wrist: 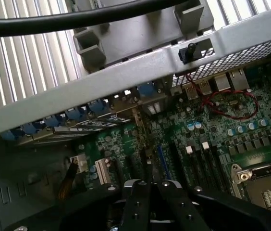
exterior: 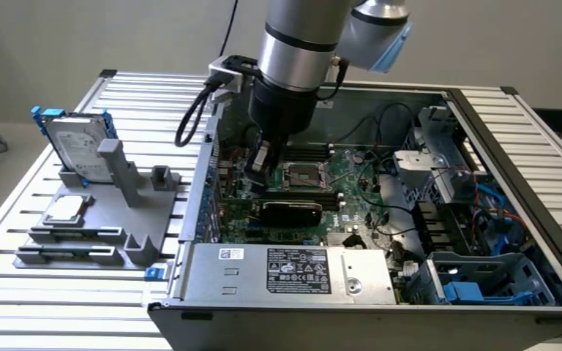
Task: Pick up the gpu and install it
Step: 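Press down on the gpu until it lock into place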
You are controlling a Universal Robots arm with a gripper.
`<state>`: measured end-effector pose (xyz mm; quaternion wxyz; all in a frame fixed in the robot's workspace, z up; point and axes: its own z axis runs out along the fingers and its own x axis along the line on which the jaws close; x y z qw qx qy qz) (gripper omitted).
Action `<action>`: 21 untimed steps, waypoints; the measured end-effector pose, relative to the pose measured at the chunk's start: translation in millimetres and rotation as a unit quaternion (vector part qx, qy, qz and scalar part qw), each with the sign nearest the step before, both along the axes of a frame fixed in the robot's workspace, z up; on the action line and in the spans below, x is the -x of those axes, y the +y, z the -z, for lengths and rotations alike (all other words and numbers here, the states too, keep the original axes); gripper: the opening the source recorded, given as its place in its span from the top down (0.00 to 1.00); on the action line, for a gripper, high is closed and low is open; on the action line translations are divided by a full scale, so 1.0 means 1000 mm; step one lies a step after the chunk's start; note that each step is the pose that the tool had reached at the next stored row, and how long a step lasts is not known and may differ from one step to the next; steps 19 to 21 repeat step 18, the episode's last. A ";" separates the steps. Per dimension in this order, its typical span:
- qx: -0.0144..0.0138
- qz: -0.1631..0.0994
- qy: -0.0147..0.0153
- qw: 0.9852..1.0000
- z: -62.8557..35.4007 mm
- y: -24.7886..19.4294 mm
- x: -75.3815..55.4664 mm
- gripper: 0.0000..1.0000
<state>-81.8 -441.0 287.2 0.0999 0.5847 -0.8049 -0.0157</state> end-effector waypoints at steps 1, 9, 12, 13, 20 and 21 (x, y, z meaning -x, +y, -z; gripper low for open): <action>-0.002 -0.003 -0.005 1.000 0.0000 0.0000 0.000 0.89; -0.020 -0.027 -0.022 0.999 -0.0001 -0.0001 -0.001 0.89; -0.020 -0.027 -0.022 0.999 -0.0001 -0.0001 -0.001 0.89; -0.020 -0.027 -0.022 0.999 -0.0002 -0.0001 -0.001 0.89; -0.020 -0.027 -0.022 0.999 -0.0002 -0.0001 -0.001 0.89; -0.020 -0.027 -0.022 0.999 -0.0002 -0.0001 -0.001 0.89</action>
